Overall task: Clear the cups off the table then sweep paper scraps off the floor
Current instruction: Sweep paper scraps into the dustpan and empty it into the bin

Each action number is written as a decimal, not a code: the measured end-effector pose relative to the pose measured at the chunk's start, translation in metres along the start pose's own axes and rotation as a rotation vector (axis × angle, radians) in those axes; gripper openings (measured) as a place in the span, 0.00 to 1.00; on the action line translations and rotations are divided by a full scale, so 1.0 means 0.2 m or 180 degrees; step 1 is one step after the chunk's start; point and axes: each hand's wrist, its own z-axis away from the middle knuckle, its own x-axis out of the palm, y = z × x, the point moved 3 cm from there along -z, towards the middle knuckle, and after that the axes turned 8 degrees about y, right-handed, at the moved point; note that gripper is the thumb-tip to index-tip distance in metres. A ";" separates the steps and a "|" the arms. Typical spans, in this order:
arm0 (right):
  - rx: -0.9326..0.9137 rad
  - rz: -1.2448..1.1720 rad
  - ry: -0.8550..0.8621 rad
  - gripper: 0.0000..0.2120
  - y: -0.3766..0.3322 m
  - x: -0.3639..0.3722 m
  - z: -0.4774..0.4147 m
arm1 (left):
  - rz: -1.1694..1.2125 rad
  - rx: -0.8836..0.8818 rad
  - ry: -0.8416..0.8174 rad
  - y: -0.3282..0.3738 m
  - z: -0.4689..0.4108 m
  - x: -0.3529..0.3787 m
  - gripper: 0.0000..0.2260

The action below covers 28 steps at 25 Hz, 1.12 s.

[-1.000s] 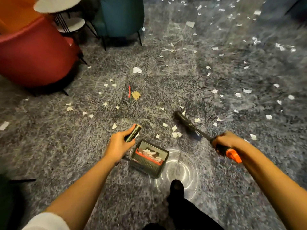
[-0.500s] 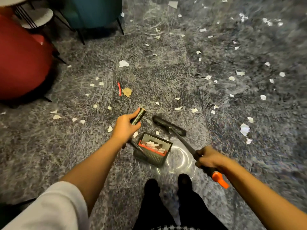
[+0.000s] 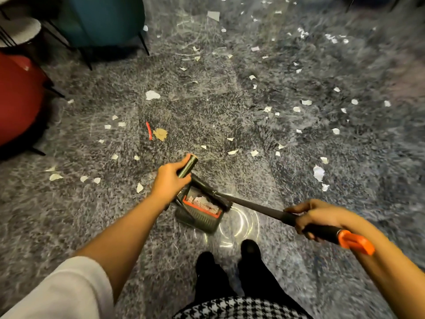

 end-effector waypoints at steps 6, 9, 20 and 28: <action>-0.0187 -0.0040 0.0316 0.19 -0.08 -0.04 -0.02 | 0.0047 0.0196 -0.0058 -0.02 0.01 -0.02 0.26; -0.0321 0.0409 0.0490 0.12 -0.13 0.06 -0.10 | 0.0014 0.0147 -0.0108 -0.02 0.01 -0.02 0.26; 0.0041 0.0197 0.0233 0.17 0.02 0.34 -0.18 | 0.0015 0.0140 -0.0280 0.00 -0.01 -0.01 0.28; 0.0379 -0.0380 0.0439 0.05 0.01 0.31 -0.09 | 0.0281 0.0331 -0.0472 0.12 -0.14 0.03 0.27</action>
